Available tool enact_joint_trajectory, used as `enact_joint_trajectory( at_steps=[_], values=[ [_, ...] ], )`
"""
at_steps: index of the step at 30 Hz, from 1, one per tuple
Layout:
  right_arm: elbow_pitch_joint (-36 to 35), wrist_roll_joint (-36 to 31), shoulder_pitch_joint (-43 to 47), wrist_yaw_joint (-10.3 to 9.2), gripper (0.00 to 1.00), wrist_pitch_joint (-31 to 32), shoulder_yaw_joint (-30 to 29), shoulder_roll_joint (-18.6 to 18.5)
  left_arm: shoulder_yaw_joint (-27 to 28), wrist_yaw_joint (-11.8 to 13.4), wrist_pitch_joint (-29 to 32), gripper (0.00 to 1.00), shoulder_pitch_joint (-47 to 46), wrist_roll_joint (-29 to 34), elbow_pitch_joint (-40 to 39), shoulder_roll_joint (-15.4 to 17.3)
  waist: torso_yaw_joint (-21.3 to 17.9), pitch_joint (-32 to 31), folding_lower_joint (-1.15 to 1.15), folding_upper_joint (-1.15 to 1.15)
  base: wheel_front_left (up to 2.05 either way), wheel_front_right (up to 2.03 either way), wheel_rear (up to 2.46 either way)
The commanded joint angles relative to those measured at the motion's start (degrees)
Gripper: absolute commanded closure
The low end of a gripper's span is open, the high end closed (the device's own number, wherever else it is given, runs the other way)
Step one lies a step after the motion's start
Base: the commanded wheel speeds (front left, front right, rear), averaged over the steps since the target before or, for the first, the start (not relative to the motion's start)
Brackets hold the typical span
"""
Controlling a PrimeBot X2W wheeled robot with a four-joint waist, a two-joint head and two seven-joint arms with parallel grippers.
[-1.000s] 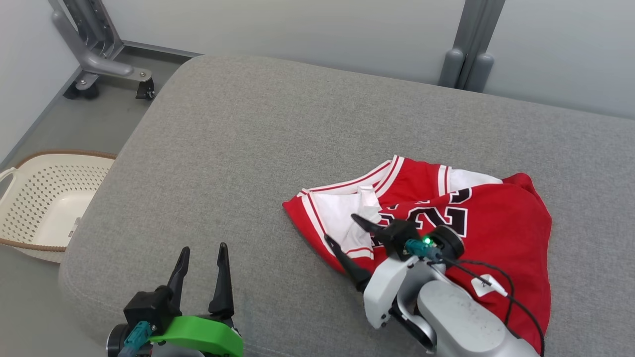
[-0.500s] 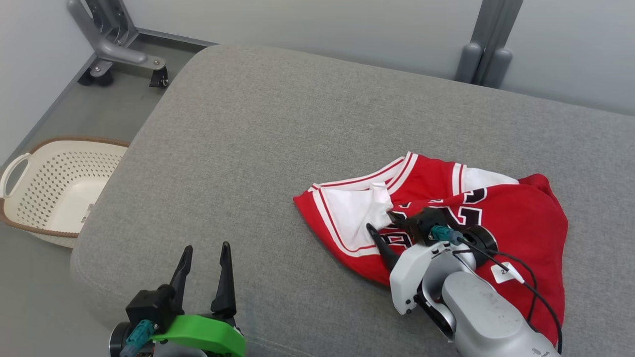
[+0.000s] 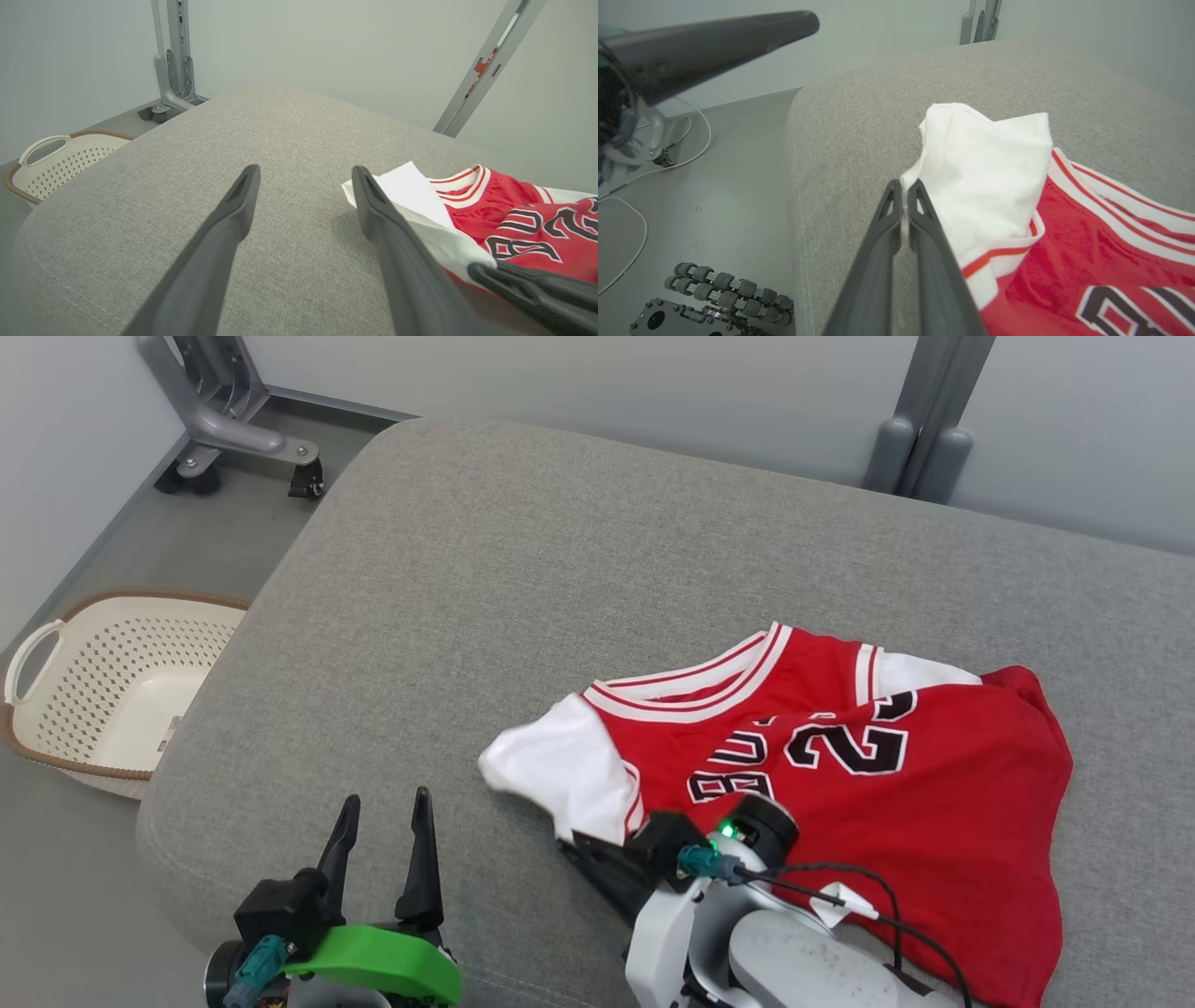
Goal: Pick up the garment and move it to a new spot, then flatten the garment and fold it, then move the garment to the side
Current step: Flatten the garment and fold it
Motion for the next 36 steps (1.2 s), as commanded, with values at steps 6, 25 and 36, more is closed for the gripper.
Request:
enact_joint_trajectory(
  at_steps=[6, 25, 36],
  values=[
    [0.66, 2.87, -0.21, -0.1, 0.0, 0.01, 6.01, -0.11, 0.48, 0.05, 0.02, 0.0, -0.69, 0.27, -0.22, -0.11, -1.01, 0.24, 0.0, 0.0, 0.0, 0.0, 0.0],
    [4.61, -1.24, -11.55, -0.1, 0.0, 5.16, 3.66, -14.81, 0.6, -0.17, 0.02, 0.0, -0.19, 0.46, -0.73, -0.74, -2.33, 0.51, 0.0, 0.0, 0.0, 0.0, 0.0],
    [3.15, 8.64, -17.44, -0.1, 0.0, 17.95, 12.98, -23.68, 0.79, -0.55, 0.01, 0.0, -1.31, 0.11, -0.94, -1.39, -0.65, 3.1, 0.0, 0.0, 0.0, 0.0, 0.0]
  ],
)
